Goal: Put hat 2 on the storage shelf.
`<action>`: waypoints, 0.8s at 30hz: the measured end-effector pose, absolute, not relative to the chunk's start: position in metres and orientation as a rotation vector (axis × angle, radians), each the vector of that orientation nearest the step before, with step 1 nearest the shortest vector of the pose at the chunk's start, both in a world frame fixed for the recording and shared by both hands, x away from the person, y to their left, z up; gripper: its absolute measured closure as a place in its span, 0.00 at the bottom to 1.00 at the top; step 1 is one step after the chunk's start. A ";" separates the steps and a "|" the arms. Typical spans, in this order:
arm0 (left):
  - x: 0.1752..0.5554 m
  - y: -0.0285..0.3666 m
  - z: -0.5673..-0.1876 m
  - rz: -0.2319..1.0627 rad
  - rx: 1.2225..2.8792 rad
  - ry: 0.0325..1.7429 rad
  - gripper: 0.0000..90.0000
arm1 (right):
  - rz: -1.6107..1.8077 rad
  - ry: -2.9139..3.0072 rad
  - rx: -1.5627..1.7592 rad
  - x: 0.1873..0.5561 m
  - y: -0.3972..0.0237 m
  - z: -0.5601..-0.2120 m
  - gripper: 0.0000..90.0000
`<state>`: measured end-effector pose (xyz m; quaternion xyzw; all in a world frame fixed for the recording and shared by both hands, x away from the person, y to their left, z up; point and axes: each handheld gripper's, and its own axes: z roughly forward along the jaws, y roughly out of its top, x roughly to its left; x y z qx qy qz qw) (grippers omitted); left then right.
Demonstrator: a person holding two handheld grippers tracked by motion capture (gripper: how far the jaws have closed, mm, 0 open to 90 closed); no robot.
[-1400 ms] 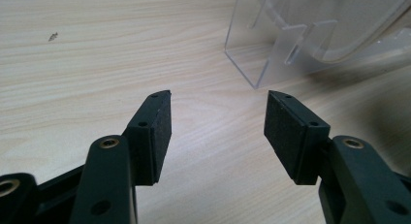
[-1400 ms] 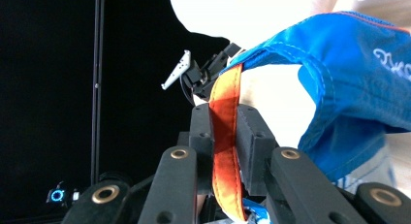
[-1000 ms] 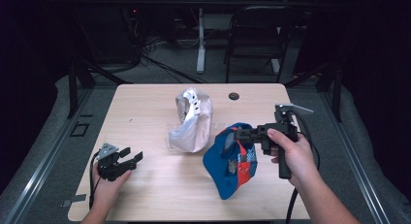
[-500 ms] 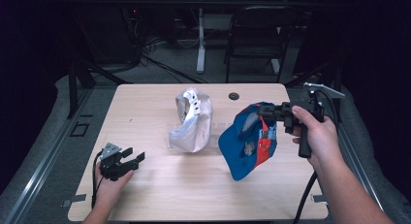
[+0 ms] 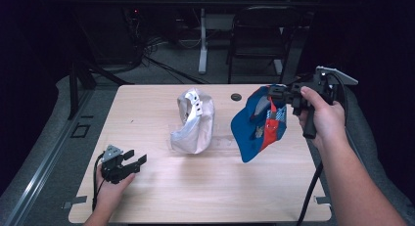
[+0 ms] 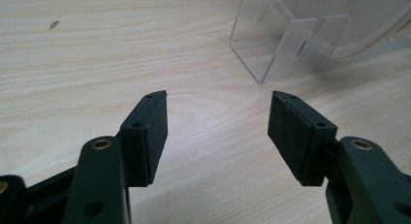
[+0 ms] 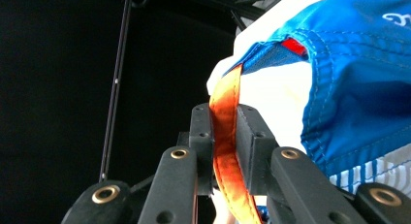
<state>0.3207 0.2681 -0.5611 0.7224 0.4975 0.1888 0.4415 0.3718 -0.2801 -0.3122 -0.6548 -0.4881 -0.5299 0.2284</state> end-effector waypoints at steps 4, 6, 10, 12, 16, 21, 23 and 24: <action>0.320 0.268 -0.561 0.477 1.782 1.233 0.45 | -1.473 -1.321 -1.817 0.379 -0.277 -0.309 0.87; 0.320 0.268 -0.561 0.480 1.783 1.232 0.44 | -1.481 -1.316 -1.829 0.382 -0.273 -0.308 0.87; 0.320 0.268 -0.560 0.478 1.800 1.230 0.45 | -1.486 -1.308 -1.845 0.390 -0.267 -0.307 0.87; 0.320 0.268 -0.560 0.478 1.798 1.229 0.45 | -1.493 -1.290 -1.859 0.394 -0.265 -0.307 0.87; 0.321 0.269 -0.561 0.479 1.794 1.225 0.44 | -1.494 -1.271 -1.890 0.405 -0.257 -0.307 0.87; 0.320 0.269 -0.560 0.475 1.805 1.225 0.44 | -1.497 -1.254 -1.921 0.417 -0.246 -0.309 0.87; 0.320 0.269 -0.560 0.475 1.806 1.224 0.44 | -1.488 -1.258 -1.932 0.418 -0.245 -0.310 0.87; 0.320 0.269 -0.559 0.475 1.805 1.223 0.44 | -1.489 -1.256 -1.948 0.420 -0.243 -0.311 0.87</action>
